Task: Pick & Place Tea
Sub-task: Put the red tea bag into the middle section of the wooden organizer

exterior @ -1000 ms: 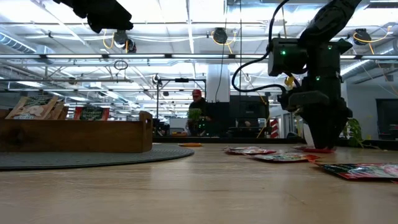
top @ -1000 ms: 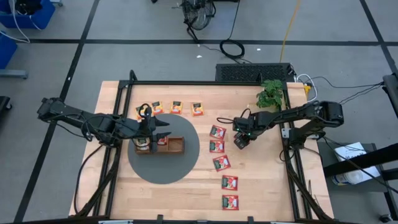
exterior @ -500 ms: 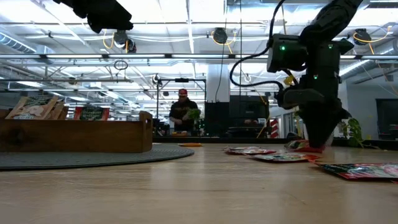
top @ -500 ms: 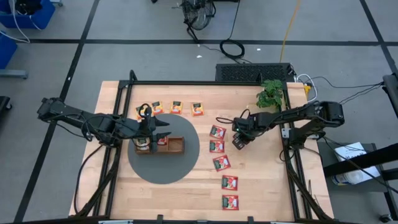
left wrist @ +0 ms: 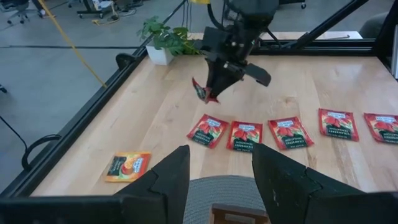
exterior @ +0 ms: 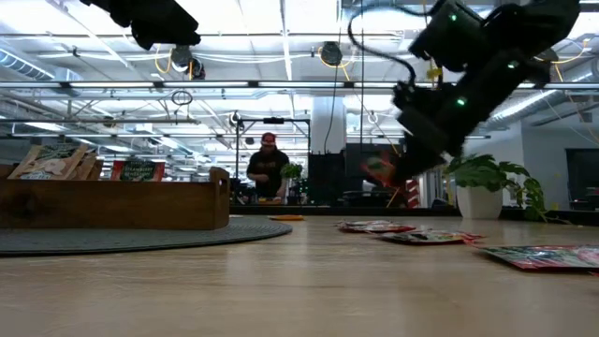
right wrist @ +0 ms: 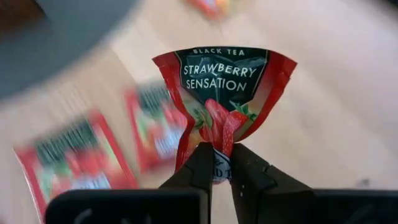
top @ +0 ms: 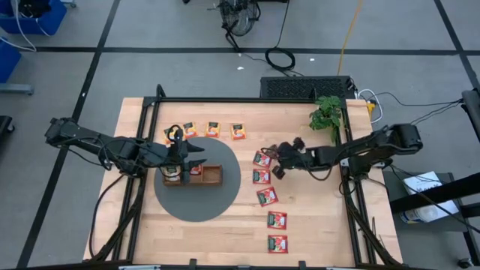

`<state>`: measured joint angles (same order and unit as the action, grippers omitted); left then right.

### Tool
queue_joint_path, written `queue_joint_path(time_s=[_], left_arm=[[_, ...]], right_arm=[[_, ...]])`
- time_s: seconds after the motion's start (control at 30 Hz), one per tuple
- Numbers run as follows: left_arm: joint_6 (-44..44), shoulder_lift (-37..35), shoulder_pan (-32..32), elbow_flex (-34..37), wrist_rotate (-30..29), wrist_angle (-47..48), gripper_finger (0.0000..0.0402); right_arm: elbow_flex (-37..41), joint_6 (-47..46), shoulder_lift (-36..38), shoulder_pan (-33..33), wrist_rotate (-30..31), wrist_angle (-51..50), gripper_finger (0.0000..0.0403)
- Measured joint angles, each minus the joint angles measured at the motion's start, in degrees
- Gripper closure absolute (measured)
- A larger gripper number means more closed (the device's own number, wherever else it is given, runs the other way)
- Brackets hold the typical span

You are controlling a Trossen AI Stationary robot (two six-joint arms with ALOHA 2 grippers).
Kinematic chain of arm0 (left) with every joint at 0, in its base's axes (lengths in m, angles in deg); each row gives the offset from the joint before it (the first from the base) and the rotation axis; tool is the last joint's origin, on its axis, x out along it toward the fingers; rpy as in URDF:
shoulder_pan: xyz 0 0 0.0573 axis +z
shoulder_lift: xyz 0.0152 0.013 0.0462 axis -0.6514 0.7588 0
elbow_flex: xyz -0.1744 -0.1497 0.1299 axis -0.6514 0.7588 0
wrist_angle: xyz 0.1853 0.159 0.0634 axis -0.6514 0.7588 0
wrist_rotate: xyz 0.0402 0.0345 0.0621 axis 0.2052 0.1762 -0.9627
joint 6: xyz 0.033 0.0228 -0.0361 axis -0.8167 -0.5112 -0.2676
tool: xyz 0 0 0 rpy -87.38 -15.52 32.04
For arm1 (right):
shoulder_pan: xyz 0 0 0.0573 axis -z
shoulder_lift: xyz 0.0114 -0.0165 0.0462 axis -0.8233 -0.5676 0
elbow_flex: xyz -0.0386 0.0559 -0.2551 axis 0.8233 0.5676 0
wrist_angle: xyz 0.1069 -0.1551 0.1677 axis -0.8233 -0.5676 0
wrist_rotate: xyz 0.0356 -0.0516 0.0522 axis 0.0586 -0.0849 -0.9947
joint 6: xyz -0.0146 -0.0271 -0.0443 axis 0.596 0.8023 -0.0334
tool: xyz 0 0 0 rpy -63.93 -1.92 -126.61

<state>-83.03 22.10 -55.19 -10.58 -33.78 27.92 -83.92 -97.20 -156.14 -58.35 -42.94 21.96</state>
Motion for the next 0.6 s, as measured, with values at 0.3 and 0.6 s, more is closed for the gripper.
queue_joint_path(time_s=[0.3, 0.6], left_arm=[[-0.17, 0.02, 0.00, -0.04, 0.00, -8.08, 0.0224], [1.92, 0.13, 0.11, -0.02, 0.22, -11.79, 0.0224]], right_arm=[[-0.14, 14.40, -6.03, -0.49, 0.48, 22.42, 0.0383], [-0.27, 24.49, -7.96, -0.40, 0.38, 35.14, 0.0383]])
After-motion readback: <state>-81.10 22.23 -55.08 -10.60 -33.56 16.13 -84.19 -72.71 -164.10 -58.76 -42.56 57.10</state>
